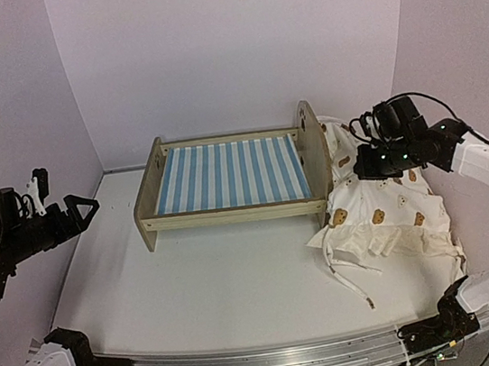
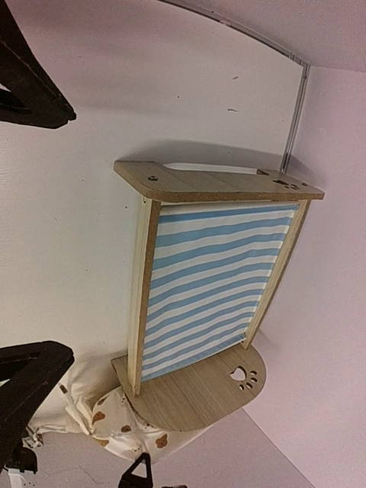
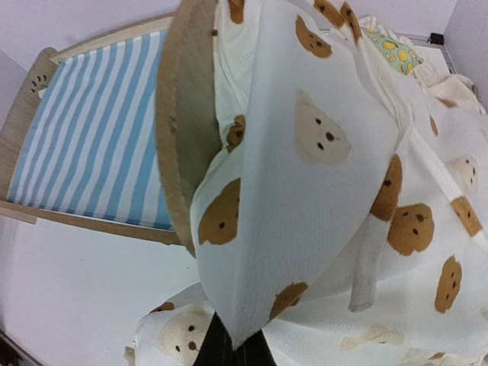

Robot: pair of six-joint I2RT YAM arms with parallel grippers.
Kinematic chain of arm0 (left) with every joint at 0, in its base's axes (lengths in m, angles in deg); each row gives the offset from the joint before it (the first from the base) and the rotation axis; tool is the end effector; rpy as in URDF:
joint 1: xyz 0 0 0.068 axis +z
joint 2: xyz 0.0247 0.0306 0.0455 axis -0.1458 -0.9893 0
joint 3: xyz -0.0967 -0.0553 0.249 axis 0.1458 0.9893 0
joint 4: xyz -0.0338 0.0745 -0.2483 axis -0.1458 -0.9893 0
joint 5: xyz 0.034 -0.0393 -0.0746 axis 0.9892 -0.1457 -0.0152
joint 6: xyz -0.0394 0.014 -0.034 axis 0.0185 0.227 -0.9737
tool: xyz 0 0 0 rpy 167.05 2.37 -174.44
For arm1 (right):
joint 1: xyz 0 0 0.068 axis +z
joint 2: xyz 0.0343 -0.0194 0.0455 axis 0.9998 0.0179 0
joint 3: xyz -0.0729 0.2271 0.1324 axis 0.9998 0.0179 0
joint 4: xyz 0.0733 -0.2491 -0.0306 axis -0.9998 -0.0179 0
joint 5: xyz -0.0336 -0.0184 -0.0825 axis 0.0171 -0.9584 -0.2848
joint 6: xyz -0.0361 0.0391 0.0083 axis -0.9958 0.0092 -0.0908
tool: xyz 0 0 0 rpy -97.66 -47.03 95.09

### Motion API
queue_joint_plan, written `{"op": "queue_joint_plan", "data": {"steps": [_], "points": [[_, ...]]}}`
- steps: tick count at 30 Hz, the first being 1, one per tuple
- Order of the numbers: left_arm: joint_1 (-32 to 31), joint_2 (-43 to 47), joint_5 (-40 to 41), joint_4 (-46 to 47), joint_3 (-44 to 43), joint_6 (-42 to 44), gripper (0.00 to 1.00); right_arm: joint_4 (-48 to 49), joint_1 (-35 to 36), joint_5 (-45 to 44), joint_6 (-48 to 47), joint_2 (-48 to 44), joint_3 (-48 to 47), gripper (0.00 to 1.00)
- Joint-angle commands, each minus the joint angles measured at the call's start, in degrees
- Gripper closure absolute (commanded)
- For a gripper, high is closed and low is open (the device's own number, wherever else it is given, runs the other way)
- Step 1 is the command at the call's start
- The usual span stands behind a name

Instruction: Set up the pet bed

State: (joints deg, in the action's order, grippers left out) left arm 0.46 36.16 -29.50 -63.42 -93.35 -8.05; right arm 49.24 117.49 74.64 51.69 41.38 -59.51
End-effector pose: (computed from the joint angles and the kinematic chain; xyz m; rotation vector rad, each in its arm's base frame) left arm 0.1177 -0.0266 0.3413 -0.0698 2.0384 -0.6214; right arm 0.2386 0.1227 0.3438 -0.0545 2.2558 0.2711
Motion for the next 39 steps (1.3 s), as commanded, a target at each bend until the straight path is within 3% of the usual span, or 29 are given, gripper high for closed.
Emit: {"op": "queue_joint_plan", "data": {"steps": [1, 9, 10, 13, 15, 16, 24, 32, 35, 39], "points": [[0.09, 0.6, -0.14, 2.28, -0.01, 0.47, 0.01, -2.29, 0.16, 6.74, -0.46, -3.51, -8.59, 1.0], [0.08, 0.8, -0.42, 2.36, -0.01, 0.58, 0.01, -9.76, 0.18, 12.08, 1.86, -8.81, -14.31, 0.98], [0.1, 0.9, -0.43, 2.37, -0.01, 0.57, 0.01, -10.65, 0.19, 11.4, 2.45, -9.53, -12.68, 0.86], [0.06, 1.37, -0.3, 2.28, -0.04, 0.57, 0.01, -12.65, 0.19, 8.92, 3.9, -11.09, -7.65, 0.36], [0.06, 1.68, -0.26, 2.35, -0.06, 0.57, 0.01, -13.25, 0.21, 6.77, 5.26, -11.39, -5.05, 0.1], [0.04, 1.68, -0.37, 2.36, -0.04, 0.58, 0.01, -13.26, 0.15, 6.7, 5.92, -11.17, -4.62, 0.04], [0.05, 2.56, -0.55, 2.46, -0.05, 0.76, 0.01, -10.35, 0.78, 14.25, 11.92, -4.28, -7.68, 0.02], [0.04, 2.29, -1.59, 3.0, 0.0, 1.0, 0.01, -9.47, 7.27, 3.62, 11.84, 5.07, -11.43, 0.02], [0.07, 0.44, -5.98, 5.34, 0.14, 1.37, 0.0, -9.67, 7.78, -1.63, 11.48, 5.4, -9.9, 0.02], [0.02, -4.19, -23.38, 10.58, -0.84, -4.25, 0.0, -9.94, 7.81, -4.35, 10.58, 5.33, -8.58, 0.02]]}}
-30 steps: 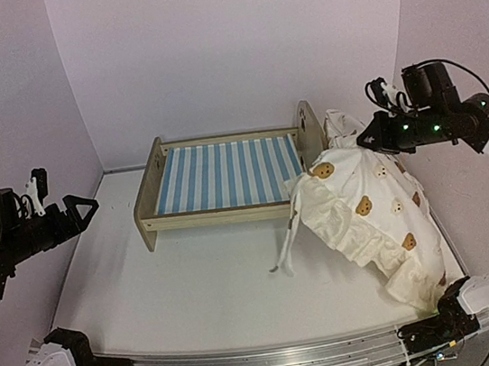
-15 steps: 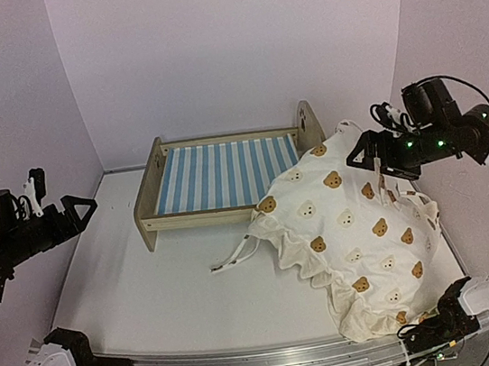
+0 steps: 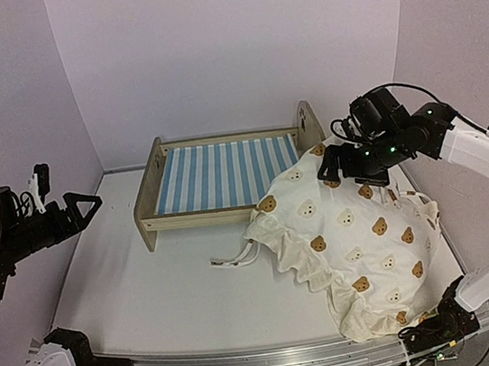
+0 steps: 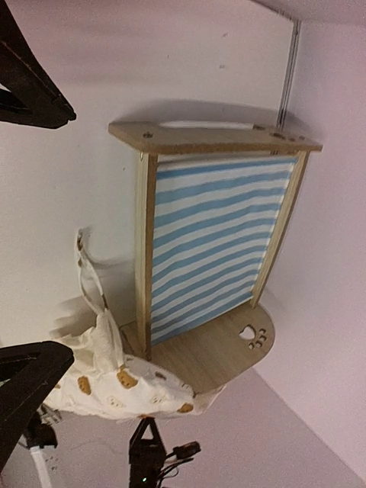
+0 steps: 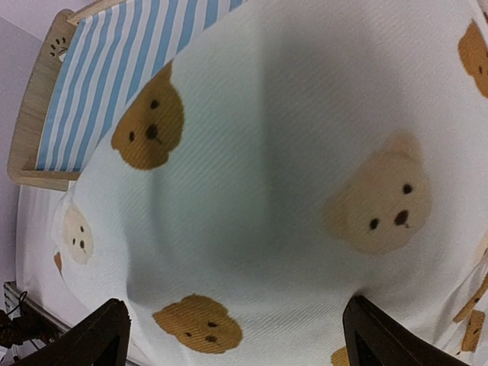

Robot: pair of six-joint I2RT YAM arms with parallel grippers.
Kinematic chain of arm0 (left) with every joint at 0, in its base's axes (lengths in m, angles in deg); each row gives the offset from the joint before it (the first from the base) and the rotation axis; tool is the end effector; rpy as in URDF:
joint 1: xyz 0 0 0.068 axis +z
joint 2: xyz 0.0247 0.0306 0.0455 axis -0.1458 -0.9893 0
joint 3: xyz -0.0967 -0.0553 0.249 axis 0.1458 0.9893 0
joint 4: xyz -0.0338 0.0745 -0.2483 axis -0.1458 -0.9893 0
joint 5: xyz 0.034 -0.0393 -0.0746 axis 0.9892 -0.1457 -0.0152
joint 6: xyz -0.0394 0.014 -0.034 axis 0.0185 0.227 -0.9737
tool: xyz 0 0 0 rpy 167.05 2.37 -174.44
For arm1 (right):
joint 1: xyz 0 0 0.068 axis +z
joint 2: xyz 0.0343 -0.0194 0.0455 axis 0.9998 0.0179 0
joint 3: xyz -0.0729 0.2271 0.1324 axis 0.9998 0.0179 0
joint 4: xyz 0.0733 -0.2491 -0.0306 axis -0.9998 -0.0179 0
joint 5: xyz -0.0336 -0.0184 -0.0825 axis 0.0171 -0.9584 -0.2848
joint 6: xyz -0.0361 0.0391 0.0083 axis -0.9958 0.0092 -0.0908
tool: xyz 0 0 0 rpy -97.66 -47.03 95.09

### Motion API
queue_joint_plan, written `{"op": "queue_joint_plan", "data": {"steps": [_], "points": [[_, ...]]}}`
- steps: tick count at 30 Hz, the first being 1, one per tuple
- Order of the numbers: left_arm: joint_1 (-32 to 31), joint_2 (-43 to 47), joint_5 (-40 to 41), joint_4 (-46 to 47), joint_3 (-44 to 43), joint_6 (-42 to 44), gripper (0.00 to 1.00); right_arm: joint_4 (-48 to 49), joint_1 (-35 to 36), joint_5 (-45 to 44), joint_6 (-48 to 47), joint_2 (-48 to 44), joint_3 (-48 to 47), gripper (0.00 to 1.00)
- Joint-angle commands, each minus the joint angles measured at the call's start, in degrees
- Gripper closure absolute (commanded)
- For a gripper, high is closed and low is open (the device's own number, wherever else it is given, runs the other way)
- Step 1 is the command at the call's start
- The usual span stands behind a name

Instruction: Set up the pet bed

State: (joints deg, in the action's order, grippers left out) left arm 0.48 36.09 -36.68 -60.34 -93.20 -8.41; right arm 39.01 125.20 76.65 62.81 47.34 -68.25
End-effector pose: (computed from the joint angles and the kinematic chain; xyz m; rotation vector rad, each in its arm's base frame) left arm 0.1185 -0.0308 0.3463 0.0211 1.9952 -0.7497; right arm 0.2308 0.1630 0.3526 -0.0196 2.4125 0.4009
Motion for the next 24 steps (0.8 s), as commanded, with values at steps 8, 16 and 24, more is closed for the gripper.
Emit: {"op": "queue_joint_plan", "data": {"steps": [8, 16, 24], "points": [[-0.16, -7.66, -22.07, 19.54, 0.0, -11.19, 0.01, -0.83, 0.16, -7.79, -2.47, -0.15, 4.49, 0.13], [-10.19, -14.13, -14.86, 26.44, 1.79, -14.71, 0.01, -0.33, 0.16, -6.69, -5.02, -0.32, 4.84, 0.87], [-27.4, -24.11, -4.08, 32.35, -0.68, -13.65, 0.05, -6.06, 0.16, -14.47, -11.54, -16.47, 2.07, 1.0]]}}
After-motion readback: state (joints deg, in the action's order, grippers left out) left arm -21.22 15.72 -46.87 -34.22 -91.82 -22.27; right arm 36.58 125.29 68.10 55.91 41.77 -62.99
